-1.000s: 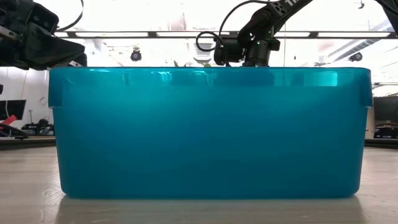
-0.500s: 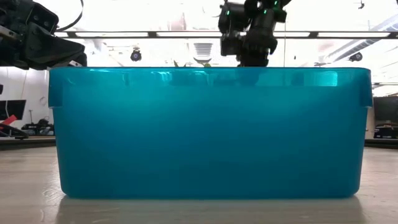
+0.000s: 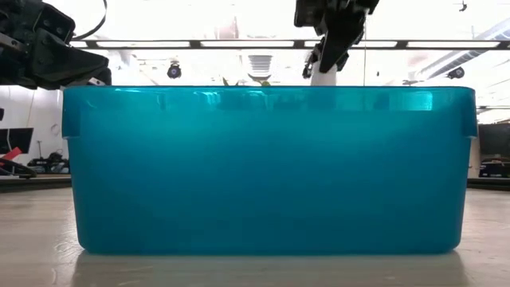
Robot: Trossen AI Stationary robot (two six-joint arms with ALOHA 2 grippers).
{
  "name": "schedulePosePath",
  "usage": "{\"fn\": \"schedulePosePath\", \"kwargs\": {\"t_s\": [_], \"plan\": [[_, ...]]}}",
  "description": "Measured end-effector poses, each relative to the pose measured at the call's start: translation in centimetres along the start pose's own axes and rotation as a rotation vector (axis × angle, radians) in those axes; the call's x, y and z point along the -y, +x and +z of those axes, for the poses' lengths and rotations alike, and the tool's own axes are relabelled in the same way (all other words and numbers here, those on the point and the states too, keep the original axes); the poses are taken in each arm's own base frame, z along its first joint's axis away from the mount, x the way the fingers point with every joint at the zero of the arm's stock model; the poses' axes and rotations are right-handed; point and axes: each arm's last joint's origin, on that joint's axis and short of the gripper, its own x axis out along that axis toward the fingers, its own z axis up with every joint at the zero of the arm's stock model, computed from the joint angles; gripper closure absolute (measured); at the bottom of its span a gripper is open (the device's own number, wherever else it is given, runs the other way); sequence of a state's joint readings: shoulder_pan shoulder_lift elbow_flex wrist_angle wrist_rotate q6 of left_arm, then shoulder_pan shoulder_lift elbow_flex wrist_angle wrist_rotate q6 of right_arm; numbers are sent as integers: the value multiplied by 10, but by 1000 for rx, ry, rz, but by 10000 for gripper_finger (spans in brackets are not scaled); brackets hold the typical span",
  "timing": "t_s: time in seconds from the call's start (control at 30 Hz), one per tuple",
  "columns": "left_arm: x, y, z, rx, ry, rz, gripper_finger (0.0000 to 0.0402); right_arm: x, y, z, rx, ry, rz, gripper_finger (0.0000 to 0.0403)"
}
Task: Pick and place pill bottles into a basket
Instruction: Put the white medicine bottle into the blue bin
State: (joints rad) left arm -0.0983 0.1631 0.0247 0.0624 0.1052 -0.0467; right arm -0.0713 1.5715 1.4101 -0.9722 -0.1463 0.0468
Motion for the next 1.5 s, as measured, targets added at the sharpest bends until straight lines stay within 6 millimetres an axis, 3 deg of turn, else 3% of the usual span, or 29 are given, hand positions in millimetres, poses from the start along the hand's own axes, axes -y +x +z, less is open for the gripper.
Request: {"fn": "schedulePosePath", "kwargs": {"t_s": [0.3, 0.8, 0.97, 1.3, 1.5], "plan": [[0, 0, 0, 0, 0, 0, 401, -47, 10, -5, -18, -28, -17, 256], [0, 0, 0, 0, 0, 0, 401, -100, 23, -6, 41, -7, 57, 256], [0, 0, 0, -1, 0, 0, 401, -116, 35, -6, 10, -14, 65, 256], [0, 0, 0, -2, 0, 0, 401, -144, 39, 6, 34, -28, 106, 256], [0, 0, -1, -6, 0, 0, 401, -152, 51, 4, 12, 3, 108, 256]]}}
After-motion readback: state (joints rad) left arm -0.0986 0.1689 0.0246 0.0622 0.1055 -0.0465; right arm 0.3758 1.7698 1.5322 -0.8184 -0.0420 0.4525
